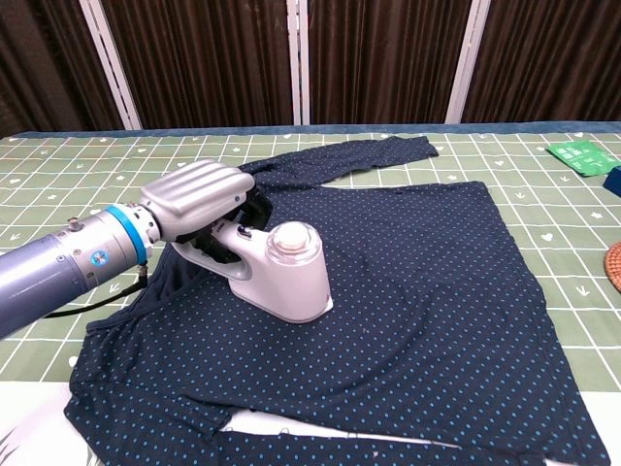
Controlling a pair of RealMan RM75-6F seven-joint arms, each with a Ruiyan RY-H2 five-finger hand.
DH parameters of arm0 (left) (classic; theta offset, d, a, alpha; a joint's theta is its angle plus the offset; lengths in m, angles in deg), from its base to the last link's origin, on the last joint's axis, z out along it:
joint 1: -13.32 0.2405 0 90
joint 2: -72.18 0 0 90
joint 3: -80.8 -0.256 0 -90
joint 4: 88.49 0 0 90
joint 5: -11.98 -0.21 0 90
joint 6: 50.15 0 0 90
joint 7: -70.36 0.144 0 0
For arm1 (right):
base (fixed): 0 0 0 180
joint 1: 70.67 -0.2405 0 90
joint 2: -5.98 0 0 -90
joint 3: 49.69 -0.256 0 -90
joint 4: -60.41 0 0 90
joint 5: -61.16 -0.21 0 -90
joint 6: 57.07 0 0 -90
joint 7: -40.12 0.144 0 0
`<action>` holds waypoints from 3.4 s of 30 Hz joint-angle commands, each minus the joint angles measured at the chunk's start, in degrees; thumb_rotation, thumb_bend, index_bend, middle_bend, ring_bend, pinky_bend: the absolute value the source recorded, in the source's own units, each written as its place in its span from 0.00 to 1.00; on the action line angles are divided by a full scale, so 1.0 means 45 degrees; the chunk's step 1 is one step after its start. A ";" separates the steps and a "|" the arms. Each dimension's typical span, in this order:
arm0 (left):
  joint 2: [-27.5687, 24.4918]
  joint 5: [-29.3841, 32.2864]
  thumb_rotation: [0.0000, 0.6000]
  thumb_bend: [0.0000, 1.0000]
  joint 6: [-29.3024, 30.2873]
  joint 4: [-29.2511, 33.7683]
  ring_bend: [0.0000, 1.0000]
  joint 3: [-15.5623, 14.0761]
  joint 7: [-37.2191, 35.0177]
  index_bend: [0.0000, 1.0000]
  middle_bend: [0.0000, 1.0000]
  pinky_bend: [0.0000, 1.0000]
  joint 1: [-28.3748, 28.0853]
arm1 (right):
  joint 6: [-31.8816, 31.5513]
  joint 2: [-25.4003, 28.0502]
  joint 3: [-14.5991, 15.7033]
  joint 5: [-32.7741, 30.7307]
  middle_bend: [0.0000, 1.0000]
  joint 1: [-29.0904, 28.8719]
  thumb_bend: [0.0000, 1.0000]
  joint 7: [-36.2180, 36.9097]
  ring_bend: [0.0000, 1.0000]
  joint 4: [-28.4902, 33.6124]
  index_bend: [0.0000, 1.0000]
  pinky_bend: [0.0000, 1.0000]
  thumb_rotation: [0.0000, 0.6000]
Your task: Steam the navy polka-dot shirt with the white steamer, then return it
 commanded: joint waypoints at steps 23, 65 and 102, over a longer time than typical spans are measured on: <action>0.0182 -0.0427 1.00 0.55 0.0027 0.0774 0.85 -0.0376 0.0359 0.93 0.87 1.00 -0.0158 | -0.0066 0.0071 0.0009 0.0044 0.00 0.0035 0.00 0.0148 0.00 0.0047 0.00 0.00 1.00; -0.0571 -0.0601 1.00 0.54 0.0014 0.0399 0.85 -0.0651 0.0327 0.93 0.87 1.00 -0.0097 | -0.0218 0.0118 0.0012 0.0128 0.00 0.0122 0.00 0.0158 0.00 0.0092 0.00 0.00 1.00; -0.2914 0.1312 1.00 0.54 0.0397 -0.0889 0.85 -0.0199 -0.2069 0.93 0.87 1.00 0.1939 | -0.0328 0.0096 0.0191 0.0590 0.00 0.0145 0.00 -0.0079 0.00 0.0298 0.00 0.00 1.00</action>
